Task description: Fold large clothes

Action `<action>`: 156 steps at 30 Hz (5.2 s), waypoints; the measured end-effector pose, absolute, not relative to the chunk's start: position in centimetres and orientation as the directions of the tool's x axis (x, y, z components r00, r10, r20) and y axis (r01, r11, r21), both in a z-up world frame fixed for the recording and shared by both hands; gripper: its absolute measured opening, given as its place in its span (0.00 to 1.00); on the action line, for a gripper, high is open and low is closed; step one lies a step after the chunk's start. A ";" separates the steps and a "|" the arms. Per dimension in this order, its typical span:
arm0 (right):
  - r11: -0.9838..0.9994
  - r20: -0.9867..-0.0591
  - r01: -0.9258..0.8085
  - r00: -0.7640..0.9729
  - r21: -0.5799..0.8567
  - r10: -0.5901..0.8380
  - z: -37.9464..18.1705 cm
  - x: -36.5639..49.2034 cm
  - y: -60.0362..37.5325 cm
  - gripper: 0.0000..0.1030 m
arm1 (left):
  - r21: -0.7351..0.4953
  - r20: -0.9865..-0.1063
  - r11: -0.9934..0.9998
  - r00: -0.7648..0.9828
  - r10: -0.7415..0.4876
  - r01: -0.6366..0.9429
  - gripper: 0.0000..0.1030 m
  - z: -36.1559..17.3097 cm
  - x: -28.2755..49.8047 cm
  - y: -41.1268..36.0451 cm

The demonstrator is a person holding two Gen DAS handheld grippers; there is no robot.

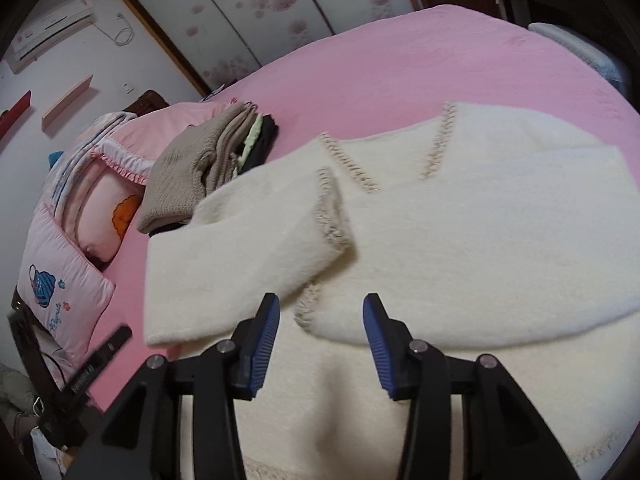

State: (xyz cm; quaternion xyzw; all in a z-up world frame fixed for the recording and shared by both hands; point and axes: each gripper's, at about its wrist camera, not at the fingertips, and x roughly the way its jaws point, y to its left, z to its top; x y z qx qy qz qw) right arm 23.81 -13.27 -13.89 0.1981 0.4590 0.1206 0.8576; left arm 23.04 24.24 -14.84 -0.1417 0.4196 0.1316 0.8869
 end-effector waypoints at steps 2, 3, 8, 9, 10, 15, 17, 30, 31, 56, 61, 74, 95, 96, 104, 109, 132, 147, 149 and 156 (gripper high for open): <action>0.899 -0.756 -0.018 0.533 0.438 0.380 -14.7 25.1 -12.6 0.43 | -0.155 -0.812 0.909 0.574 0.106 -0.388 0.78 -16.7 22.5 25.8; 0.900 -0.764 -0.014 0.522 0.436 0.378 -15.1 25.8 -12.3 0.43 | -0.169 -0.820 0.903 0.564 0.093 -0.394 0.78 -17.2 22.4 26.3; 0.875 -0.784 0.034 0.463 0.483 0.414 -17.9 29.1 -11.8 0.43 | -0.247 -0.833 0.902 0.554 -0.010 -0.354 0.78 -19.3 23.0 26.7; 0.865 -0.784 0.050 0.452 0.499 0.426 -18.6 29.9 -11.8 0.43 | -0.250 -0.834 0.906 0.552 -0.022 -0.341 0.78 -19.5 23.4 26.0; 0.858 -0.784 0.063 0.444 0.510 0.433 -19.0 30.4 -11.8 0.43 | -0.249 -0.835 0.911 0.550 -0.030 -0.329 0.78 -19.7 23.9 25.7; 0.818 -0.767 0.116 0.441 0.563 0.466 -20.3 32.7 -11.7 0.43 | -0.215 -0.837 0.928 0.547 -0.014 -0.305 0.78 -20.7 26.6 24.0; 0.816 -0.761 0.112 0.451 0.567 0.466 -20.2 33.4 -11.4 0.34 | -0.201 -0.836 0.925 0.549 0.010 -0.323 0.75 -20.9 27.8 23.7; 0.922 -0.510 -0.069 0.816 0.381 0.271 -3.9 28.3 -17.2 0.10 | -0.329 -0.823 0.878 0.562 -0.086 -0.347 0.43 -20.6 30.8 22.0; 0.932 -0.519 -0.050 0.819 0.359 0.244 -4.2 27.7 -17.9 0.10 | -0.323 -0.824 0.883 0.560 -0.086 -0.340 0.43 -20.6 30.9 21.6; 0.886 -0.771 0.212 0.599 0.413 0.217 -15.3 21.8 -27.9 0.29 | -0.280 -0.849 0.951 0.496 -0.181 -0.132 0.47 -17.5 26.7 23.8; 0.898 -0.784 0.184 0.576 0.400 0.231 -15.9 24.0 -27.5 0.29 | -0.390 -0.851 0.907 0.438 -0.289 -0.160 0.47 -19.8 29.8 24.0; 0.894 -0.822 0.169 0.490 0.415 0.289 -19.7 31.6 -27.4 0.29 | -0.337 -0.883 0.936 0.377 -0.279 -0.097 0.56 -21.6 33.0 22.1; 0.995 -0.767 0.103 0.637 -0.019 -0.081 -15.9 30.1 -23.3 0.13 | -0.328 -0.833 0.945 0.474 -0.285 -0.008 0.56 -15.1 31.4 22.5; 0.994 -0.749 0.110 0.658 -0.005 -0.076 -15.0 29.3 -23.1 0.14 | -0.326 -0.827 0.945 0.484 -0.285 -0.001 0.56 -14.8 31.7 22.0; 0.964 -0.736 -0.039 0.637 0.263 0.227 -14.3 25.5 -17.9 0.15 | -0.289 -0.820 0.951 0.486 -0.304 0.107 0.35 -15.3 32.7 13.3; 0.983 -0.815 -0.060 0.552 0.174 0.178 -18.7 25.5 -15.4 0.11 | -0.172 -0.867 0.979 0.455 -0.203 0.109 0.29 -18.0 32.3 11.6; 0.974 -0.815 0.099 0.568 0.205 0.114 -16.6 21.7 -23.0 0.04 | -0.146 -0.827 0.987 0.538 -0.162 0.072 0.88 -12.8 29.1 11.6; 0.967 -0.755 0.075 0.640 0.245 0.142 -9.2 15.2 -23.7 0.34 | -0.134 -0.767 0.985 0.618 -0.174 0.112 0.90 -5.5 22.1 8.2; 0.964 -0.749 0.076 0.646 0.256 0.148 -8.2 14.3 -23.9 0.34 | -0.124 -0.755 0.986 0.634 -0.164 0.108 0.90 -4.5 20.7 7.9; 0.966 -0.727 0.069 0.672 0.251 0.141 -4.5 10.2 -24.0 0.37 | -0.131 -0.724 0.985 0.669 -0.171 0.110 0.91 -1.5 16.1 7.3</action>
